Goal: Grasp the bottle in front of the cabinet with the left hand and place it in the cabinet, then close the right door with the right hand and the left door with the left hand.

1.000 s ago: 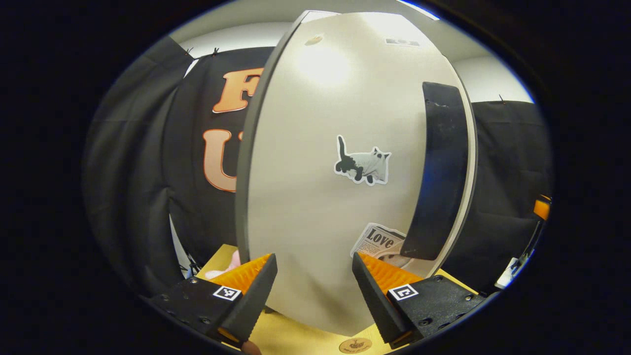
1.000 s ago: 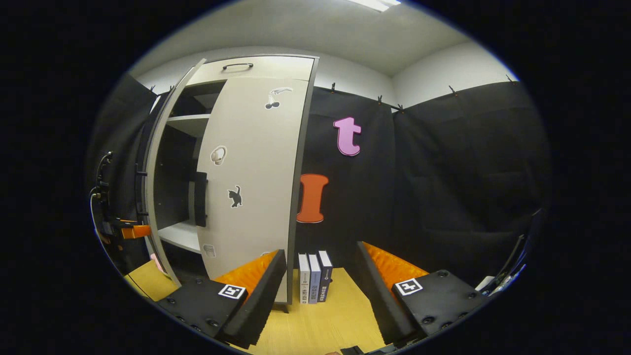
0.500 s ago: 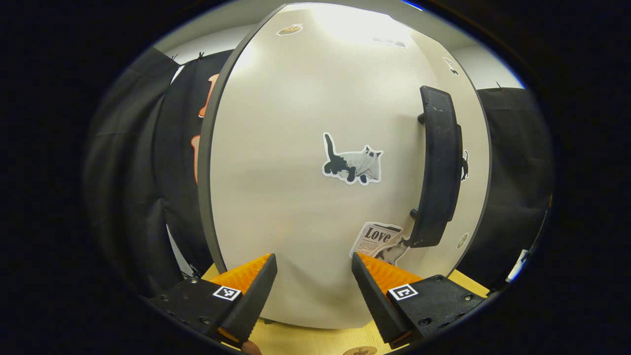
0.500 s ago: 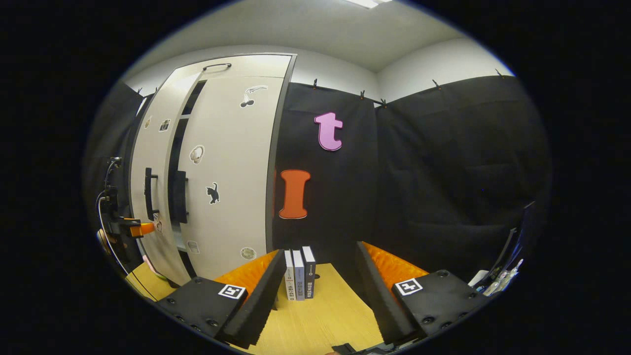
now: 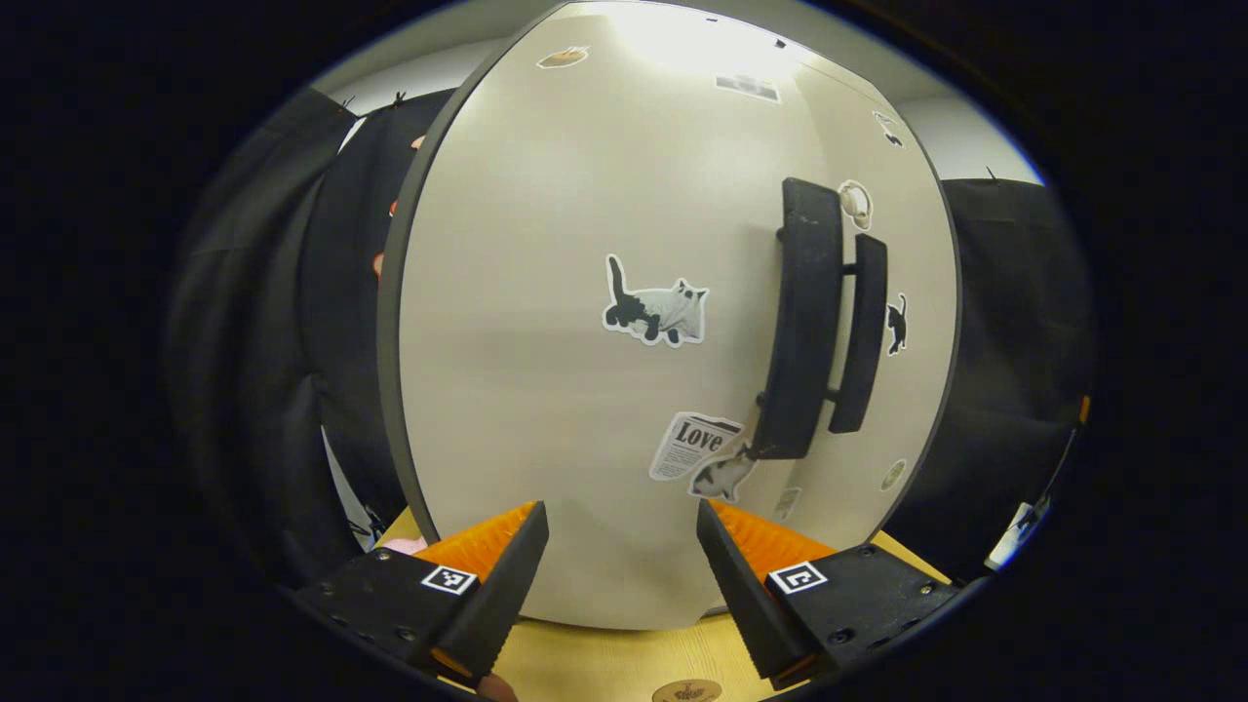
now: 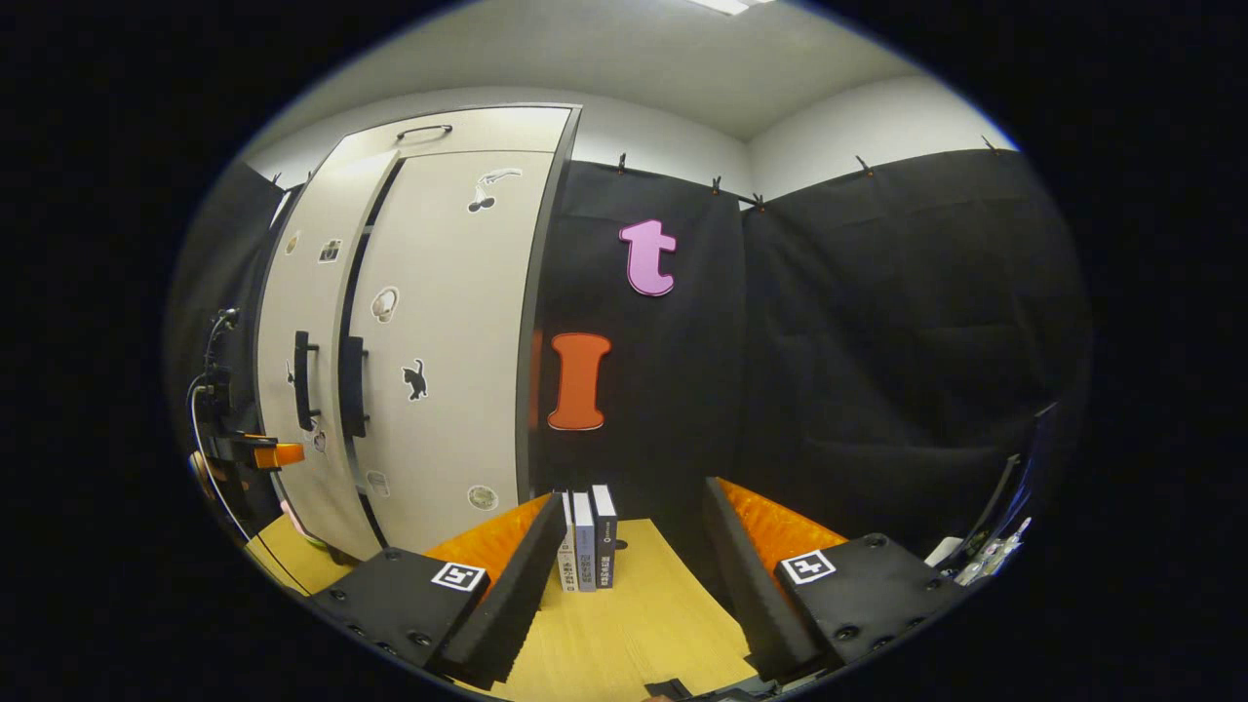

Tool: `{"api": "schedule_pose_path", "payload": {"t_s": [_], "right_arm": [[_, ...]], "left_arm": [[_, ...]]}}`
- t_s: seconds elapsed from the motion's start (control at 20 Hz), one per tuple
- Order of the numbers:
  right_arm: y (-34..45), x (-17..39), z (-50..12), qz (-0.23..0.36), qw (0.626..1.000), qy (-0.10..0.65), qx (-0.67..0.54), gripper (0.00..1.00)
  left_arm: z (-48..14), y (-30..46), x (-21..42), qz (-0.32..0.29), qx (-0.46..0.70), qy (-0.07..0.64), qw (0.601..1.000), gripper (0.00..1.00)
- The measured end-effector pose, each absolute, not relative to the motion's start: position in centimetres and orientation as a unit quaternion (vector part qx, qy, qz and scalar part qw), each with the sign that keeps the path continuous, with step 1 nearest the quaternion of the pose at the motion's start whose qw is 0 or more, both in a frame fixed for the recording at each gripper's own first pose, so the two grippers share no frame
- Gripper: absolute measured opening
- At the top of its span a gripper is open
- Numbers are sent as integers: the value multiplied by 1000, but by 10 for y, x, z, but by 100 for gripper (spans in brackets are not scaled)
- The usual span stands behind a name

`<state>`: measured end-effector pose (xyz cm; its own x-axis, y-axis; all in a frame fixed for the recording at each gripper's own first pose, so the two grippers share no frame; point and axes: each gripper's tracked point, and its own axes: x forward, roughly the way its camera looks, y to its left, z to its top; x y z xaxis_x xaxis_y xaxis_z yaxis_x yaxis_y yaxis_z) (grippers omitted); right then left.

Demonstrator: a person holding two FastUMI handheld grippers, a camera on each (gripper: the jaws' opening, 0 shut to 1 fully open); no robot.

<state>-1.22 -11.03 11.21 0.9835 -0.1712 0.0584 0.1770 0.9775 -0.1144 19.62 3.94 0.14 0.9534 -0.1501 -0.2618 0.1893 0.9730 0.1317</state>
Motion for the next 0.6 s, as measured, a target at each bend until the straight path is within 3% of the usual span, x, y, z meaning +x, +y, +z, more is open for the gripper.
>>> {"api": "schedule_pose_path", "payload": {"t_s": [0.6], "right_arm": [[-68,-23,152,-12,997,-59,-43,94]], "left_arm": [[163,66,32,-58,58,59,995,94]]}}
